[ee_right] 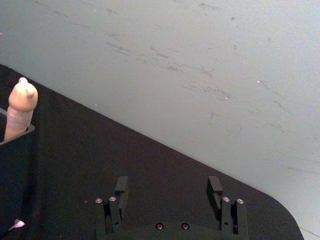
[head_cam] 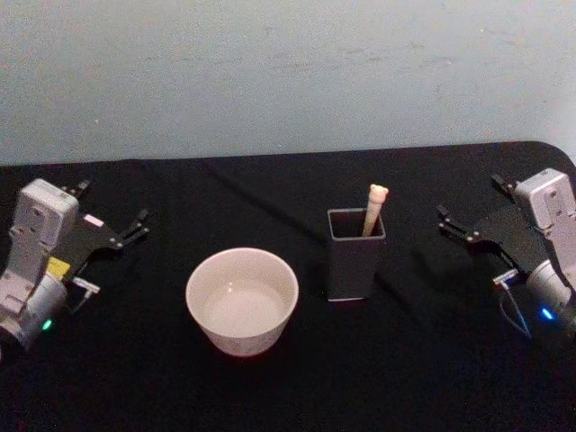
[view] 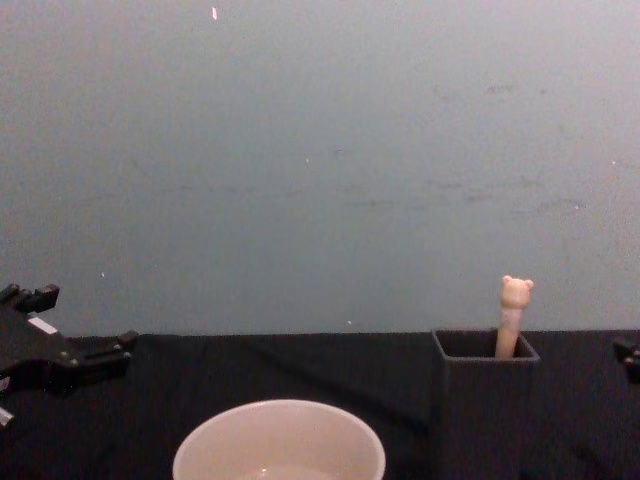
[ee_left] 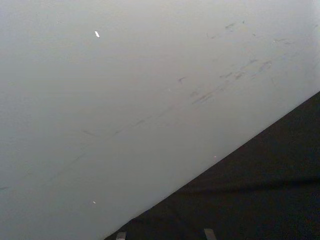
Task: Pick up the stirring spoon with one hand, stir inside the cup, then place it back in its original position.
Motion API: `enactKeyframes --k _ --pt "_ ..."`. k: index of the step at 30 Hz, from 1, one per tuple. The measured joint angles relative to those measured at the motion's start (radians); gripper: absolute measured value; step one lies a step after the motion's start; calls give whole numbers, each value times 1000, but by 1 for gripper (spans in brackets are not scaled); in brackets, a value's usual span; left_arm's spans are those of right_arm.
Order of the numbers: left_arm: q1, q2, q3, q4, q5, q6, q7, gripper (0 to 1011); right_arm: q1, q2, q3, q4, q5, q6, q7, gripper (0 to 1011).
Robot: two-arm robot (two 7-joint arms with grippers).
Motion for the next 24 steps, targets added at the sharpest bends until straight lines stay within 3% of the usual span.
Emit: enactKeyframes --k 6,11,17,24 --pt "0 0 0 0 0 0 0 1001 0 0 1 0 0 0 2 1002" --pt "0 0 0 0 0 0 0 1001 0 -2 16 3 14 -8 43 1002" --pt "0 0 0 0 0 0 0 1001 -18 14 52 -21 84 -22 135 1002" --pt "0 0 0 0 0 0 0 1001 -72 55 101 -80 209 -31 291 1002"
